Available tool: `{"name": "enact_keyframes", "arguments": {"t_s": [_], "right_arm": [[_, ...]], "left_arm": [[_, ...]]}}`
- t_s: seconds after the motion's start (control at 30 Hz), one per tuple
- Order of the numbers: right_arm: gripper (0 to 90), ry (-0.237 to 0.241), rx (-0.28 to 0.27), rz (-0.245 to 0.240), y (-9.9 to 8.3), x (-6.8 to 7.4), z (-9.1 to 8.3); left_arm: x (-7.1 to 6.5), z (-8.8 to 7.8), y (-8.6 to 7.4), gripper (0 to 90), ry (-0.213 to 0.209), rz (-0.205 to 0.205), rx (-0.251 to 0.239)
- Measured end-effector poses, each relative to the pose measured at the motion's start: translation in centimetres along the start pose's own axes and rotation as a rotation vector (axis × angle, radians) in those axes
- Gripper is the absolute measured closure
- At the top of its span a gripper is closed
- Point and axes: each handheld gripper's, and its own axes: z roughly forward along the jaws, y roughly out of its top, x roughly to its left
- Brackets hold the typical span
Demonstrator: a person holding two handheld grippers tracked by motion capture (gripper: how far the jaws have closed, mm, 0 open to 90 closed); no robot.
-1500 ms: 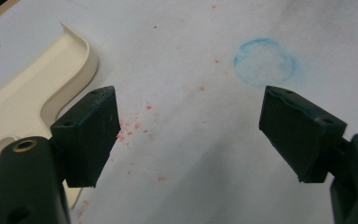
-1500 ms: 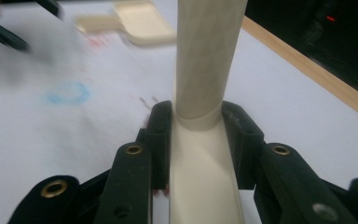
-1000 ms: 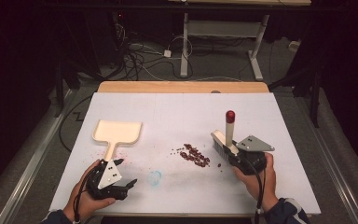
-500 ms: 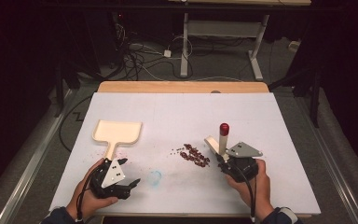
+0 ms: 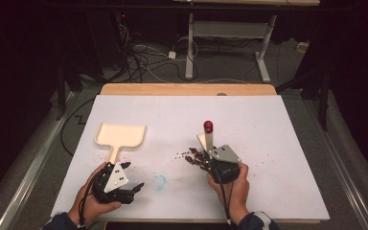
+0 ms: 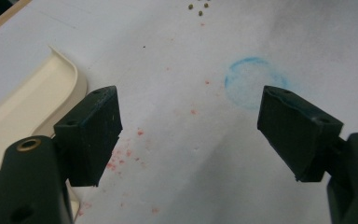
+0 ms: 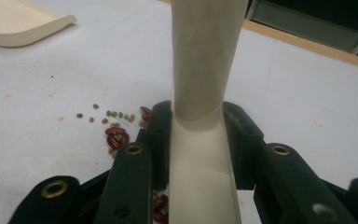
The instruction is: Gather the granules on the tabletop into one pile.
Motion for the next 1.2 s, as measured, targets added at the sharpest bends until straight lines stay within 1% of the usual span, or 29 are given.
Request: {"name": "enact_keyframes", "arguments": {"t_s": [0.03,0.07,0.1,0.13,0.17,0.23,0.3,0.33,0.43,0.53,0.6,0.63,0.67,0.7,0.73,0.77,0.8,0.87,0.97,1.03,1.07,1.13,1.2], "right_arm": [[67.7,-0.004,-0.01,-0.004,0.2,0.5,0.3],[67.7,0.006,-0.017,-0.008,0.4,0.9,0.5],[67.7,-0.002,-0.02,-0.03,0.6,1.4,0.8],[67.7,-0.002,-0.025,-0.038,0.8,1.7,1.0],[67.7,0.01,-0.026,-0.033,0.9,1.9,1.2],[67.7,0.006,-0.027,-0.038,1.3,2.1,1.4],[67.7,0.011,-0.026,-0.027,1.5,1.7,1.5],[67.7,0.002,-0.033,-0.036,1.6,1.5,1.5],[67.7,0.002,-0.04,-0.036,1.8,0.4,1.2],[67.7,0.03,-0.062,-0.058,1.9,-1.1,1.2],[67.7,0.077,-0.084,-0.089,2.0,-2.2,1.6],[67.7,0.088,-0.088,-0.106,2.2,-2.7,1.8],[67.7,0.126,-0.104,-0.132,2.4,-3.3,2.2],[67.7,0.175,-0.122,-0.164,2.7,-3.9,2.7],[67.7,0.2,-0.122,-0.175,3.0,-4.3,3.2],[67.7,0.206,-0.112,-0.19,3.3,-4.7,3.7],[67.7,0.215,-0.104,-0.219,3.6,-4.9,4.2],[67.7,0.249,-0.109,-0.256,4.2,-5.4,5.2],[67.7,0.295,-0.118,-0.316,4.5,-5.8,7.1],[67.7,0.321,-0.111,-0.342,4.6,-5.9,8.4],[67.7,0.345,-0.113,-0.348,4.6,-5.9,8.9],[67.7,0.38,-0.124,-0.349,4.7,-5.7,9.5],[67.7,0.403,-0.127,-0.394,4.7,-4.9,9.5]], "left_arm": [[0.0,0.0,0.0,20.7,0.001,0.001,0.001],[0.0,0.0,0.0,20.7,0.002,0.003,0.002],[0.0,0.0,0.0,20.7,0.002,0.004,0.002],[0.0,0.0,0.0,20.7,0.002,0.005,0.003],[0.0,0.0,0.0,20.7,0.003,0.003,0.002],[0.0,0.0,0.0,20.7,0.001,-0.003,-0.001],[0.1,0.0,-0.1,20.7,0.002,-0.004,0.003],[0.1,-0.1,-0.1,20.7,0.003,-0.004,0.004],[0.1,-0.1,-0.2,20.7,0.006,-0.009,0.002],[0.1,-0.2,-0.2,20.7,0.01,-0.009,0.003],[0.1,-0.2,-0.2,20.7,0.013,-0.01,0.005],[0.1,-0.2,-0.2,20.7,0.013,-0.012,0.005],[0.2,-0.2,-0.2,20.7,0.011,-0.012,0.004],[0.2,-0.1,-0.2,20.7,0.012,-0.014,0.006],[0.2,-0.1,-0.2,20.7,0.014,-0.016,0.009],[0.3,0.0,-0.2,20.7,0.015,-0.015,0.01],[0.4,0.0,-0.2,20.7,0.014,-0.016,0.009],[0.5,0.1,-0.2,20.7,0.011,-0.016,0.011],[0.5,0.3,-0.2,20.7,0.009,-0.013,0.018],[0.4,0.3,-0.2,20.7,0.009,-0.008,0.018],[0.4,0.3,-0.2,20.7,0.008,-0.009,0.021],[0.5,0.4,-0.3,20.7,0.007,-0.01,0.02],[0.6,0.4,-0.3,20.7,0.004,-0.012,0.022]]}}
